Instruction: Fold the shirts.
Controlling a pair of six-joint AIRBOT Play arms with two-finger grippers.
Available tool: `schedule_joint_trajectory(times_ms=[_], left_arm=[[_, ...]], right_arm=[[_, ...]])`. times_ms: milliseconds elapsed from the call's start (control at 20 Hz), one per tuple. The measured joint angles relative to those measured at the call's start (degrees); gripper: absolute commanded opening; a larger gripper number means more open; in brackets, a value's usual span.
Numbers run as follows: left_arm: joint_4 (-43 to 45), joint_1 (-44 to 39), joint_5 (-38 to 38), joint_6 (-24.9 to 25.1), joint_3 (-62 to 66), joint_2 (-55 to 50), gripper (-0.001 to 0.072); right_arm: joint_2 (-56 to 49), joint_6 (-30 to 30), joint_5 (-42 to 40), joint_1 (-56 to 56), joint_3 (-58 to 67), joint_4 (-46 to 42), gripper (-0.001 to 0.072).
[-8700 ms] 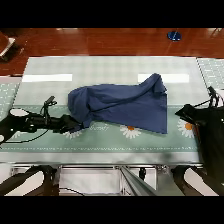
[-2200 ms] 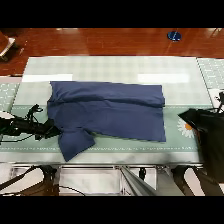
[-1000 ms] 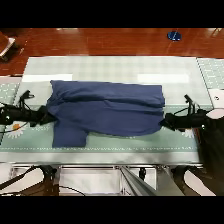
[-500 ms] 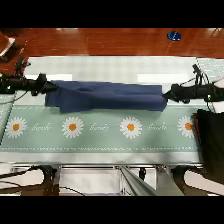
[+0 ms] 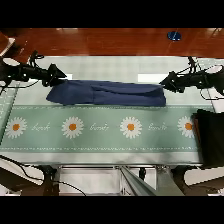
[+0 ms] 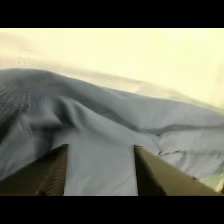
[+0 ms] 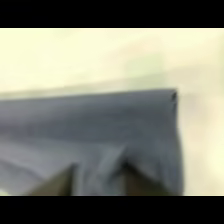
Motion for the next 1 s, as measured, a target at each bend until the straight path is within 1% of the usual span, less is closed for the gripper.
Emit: schedule_joint_trajectory(times_ms=[100,200,350,450,600,650,800,850,900,950,1000], left_arm=[[1.5,0.4,-1.8,0.0,1.5,-0.8,0.0510],[5.9,2.4,-4.7,-0.7,3.1,-0.5,0.0510],[11.6,6.6,-6.8,-1.2,2.3,3.8,0.0510],[13.4,8.7,-4.2,-1.5,-2.1,8.6,0.0510],[11.9,9.1,3.8,0.5,-12.6,18.0,0.0510],[11.1,8.5,6.6,1.5,-16.1,21.0,0.0510],[8.7,4.9,11.1,3.3,-22.8,26.7,0.0510],[8.3,3.1,11.9,4.1,-24.1,27.7,0.0510],[8.0,1.3,12.5,4.8,-24.9,28.2,0.0508],[7.7,-0.8,12.9,5.5,-25.6,28.6,0.0506],[7.5,-2.6,13.4,6.0,-26.0,28.8,0.0450]], right_arm=[[-0.9,0.4,0.6,-1.3,0.4,0.1,0.0407],[-0.7,0.5,1.6,-4.3,0.6,0.0,0.0407],[0.4,1.1,4.8,-9.1,0.0,-2.3,0.0407],[0.8,1.5,5.8,-10.7,-2.1,-3.5,0.0407],[0.7,0.8,5.0,-10.9,-6.0,-3.3,0.0407],[0.4,0.3,4.6,-10.3,-6.8,-2.7,0.0407],[-0.9,-1.1,4.3,-7.0,-8.2,0.5,0.0407],[-1.4,-1.5,4.0,-5.6,-8.4,2.0,0.0389],[-1.9,-1.9,3.8,-4.2,-8.4,2.9,0.0259],[-2.3,-2.1,3.1,-3.0,-8.4,3.2,0.0079],[-2.6,-2.3,2.9,-1.9,-8.1,2.9,0.0023]])
